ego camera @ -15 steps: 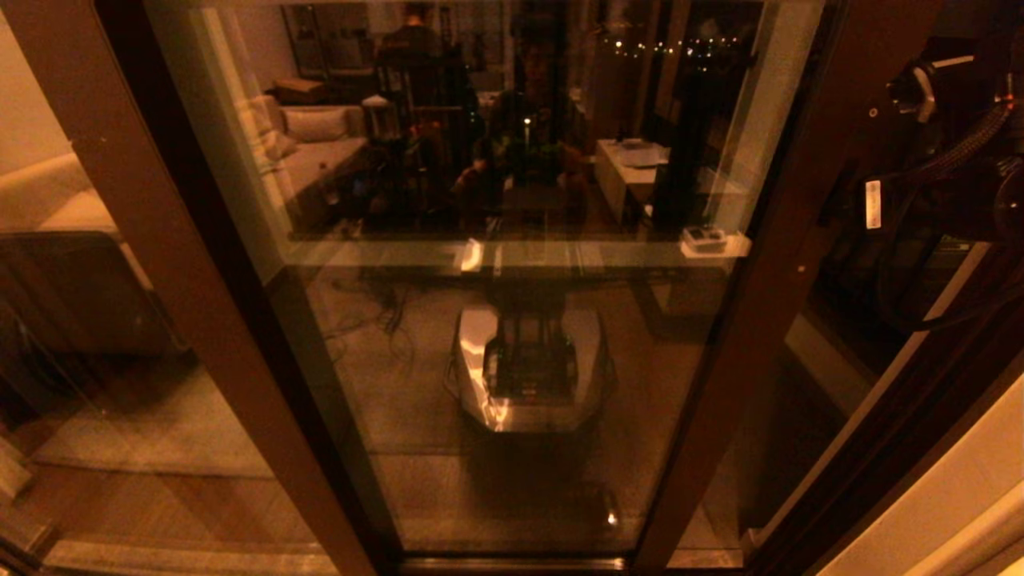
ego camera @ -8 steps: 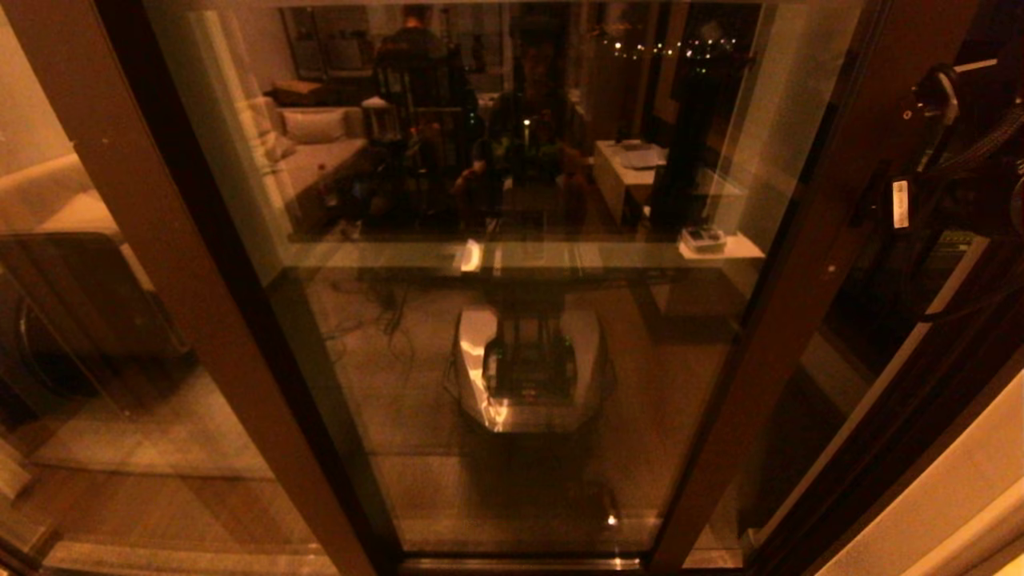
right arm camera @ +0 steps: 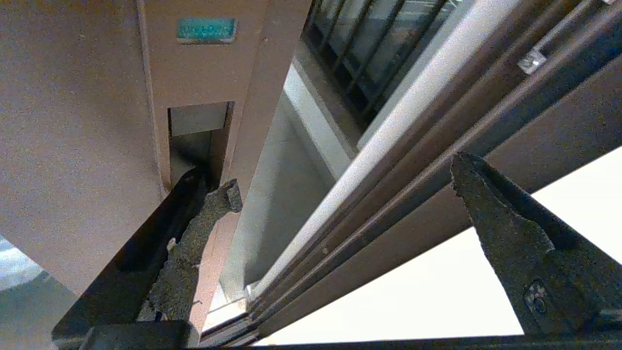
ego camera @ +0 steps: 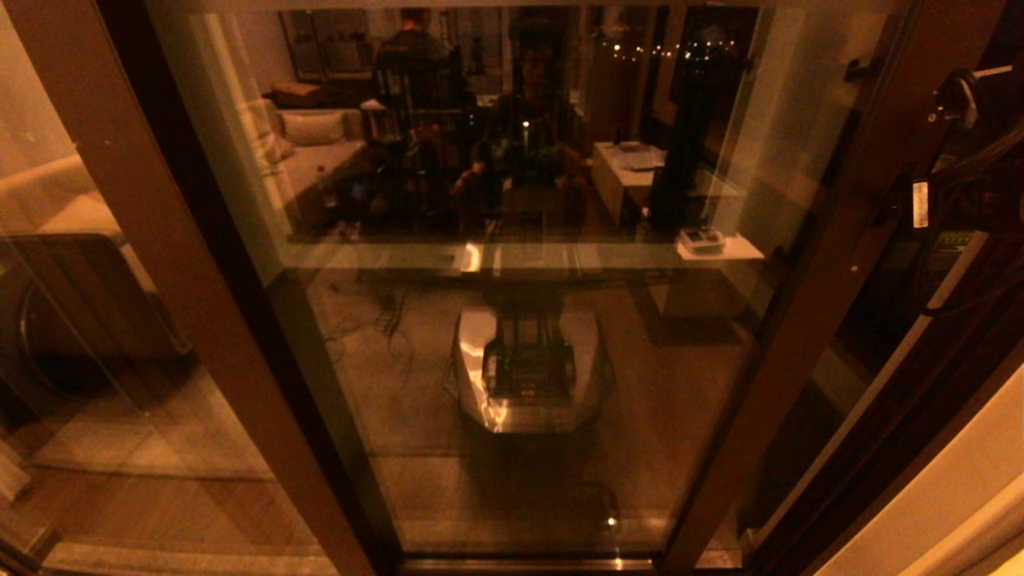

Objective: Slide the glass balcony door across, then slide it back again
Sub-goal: Close the slid door

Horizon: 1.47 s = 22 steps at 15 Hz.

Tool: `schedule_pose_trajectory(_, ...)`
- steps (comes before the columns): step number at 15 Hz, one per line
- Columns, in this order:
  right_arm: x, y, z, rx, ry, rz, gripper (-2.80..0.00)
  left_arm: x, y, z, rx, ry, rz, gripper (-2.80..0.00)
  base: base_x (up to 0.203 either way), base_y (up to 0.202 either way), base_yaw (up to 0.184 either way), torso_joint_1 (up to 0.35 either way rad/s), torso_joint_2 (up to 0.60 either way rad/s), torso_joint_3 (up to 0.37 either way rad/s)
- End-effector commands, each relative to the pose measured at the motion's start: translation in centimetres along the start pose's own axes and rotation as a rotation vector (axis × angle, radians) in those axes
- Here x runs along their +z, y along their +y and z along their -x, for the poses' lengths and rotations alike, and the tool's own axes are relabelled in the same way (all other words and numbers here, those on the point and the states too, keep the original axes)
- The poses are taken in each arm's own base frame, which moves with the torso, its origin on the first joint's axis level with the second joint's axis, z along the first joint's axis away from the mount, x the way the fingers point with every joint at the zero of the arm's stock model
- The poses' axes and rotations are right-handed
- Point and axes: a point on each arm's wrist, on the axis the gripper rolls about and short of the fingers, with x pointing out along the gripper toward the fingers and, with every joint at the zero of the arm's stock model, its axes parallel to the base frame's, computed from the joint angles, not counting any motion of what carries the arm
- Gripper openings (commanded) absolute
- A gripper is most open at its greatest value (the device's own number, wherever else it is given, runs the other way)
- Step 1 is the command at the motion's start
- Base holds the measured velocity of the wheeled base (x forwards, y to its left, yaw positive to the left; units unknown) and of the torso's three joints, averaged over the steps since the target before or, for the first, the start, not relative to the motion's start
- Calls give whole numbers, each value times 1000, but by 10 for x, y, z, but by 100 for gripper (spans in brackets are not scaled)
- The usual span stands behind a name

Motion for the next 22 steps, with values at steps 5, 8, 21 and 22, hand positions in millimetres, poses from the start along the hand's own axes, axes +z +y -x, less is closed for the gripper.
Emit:
schedule_pose_trajectory(5, -6, -11, -1, -26, -14, -34, 0, 0, 0, 0, 0, 0, 0, -280, 0, 0, 0, 0, 0, 0)
schedule_pose_trajectory(8, -9, -22, 22, -11, -33, -43, 0, 0, 0, 0, 0, 1, 0, -280, 0, 0, 0, 0, 0, 0)
schedule_pose_trajectory(21, -19, -21, 46, -15, -115, -113, 0, 0, 0, 0, 0, 0, 0, -280, 0, 0, 0, 0, 0, 0)
schedule_pose_trajectory(22, -22, -16, 44, -13, -147, -133, 0, 0, 0, 0, 0, 0, 0, -280, 0, 0, 0, 0, 0, 0)
